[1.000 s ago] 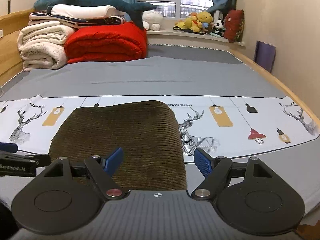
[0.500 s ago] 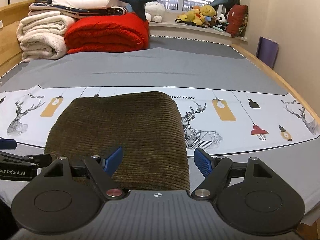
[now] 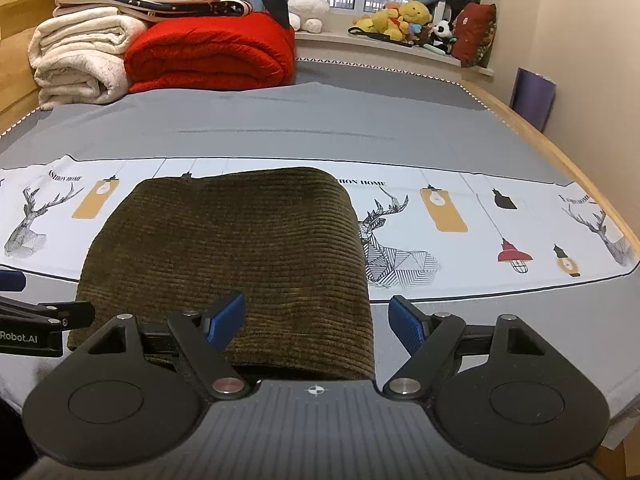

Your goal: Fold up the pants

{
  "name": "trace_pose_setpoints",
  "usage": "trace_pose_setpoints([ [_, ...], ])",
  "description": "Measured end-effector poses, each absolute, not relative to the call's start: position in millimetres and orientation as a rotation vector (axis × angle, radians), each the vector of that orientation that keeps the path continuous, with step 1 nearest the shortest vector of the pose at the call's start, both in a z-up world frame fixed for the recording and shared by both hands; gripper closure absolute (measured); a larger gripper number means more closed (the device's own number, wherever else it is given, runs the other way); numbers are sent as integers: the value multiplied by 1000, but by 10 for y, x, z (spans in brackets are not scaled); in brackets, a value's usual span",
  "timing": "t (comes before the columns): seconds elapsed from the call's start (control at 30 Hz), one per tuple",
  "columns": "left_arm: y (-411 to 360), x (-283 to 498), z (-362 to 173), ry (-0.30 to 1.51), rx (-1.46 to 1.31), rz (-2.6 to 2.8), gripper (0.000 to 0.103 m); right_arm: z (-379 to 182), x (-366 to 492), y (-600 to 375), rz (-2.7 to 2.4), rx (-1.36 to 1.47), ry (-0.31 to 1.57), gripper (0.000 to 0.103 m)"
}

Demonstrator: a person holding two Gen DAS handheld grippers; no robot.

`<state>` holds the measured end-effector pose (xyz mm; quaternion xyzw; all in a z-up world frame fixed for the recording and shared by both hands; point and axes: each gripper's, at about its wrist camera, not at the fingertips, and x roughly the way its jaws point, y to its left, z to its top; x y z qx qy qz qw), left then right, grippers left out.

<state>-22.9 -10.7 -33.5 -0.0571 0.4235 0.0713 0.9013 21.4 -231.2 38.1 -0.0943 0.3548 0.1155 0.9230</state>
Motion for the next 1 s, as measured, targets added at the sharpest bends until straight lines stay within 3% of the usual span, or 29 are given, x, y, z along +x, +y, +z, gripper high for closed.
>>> trace_pose_setpoints([
  [1.0,-131,-232,-331,883,-133,130,0,376,189,-2224,256,-263,702,21],
])
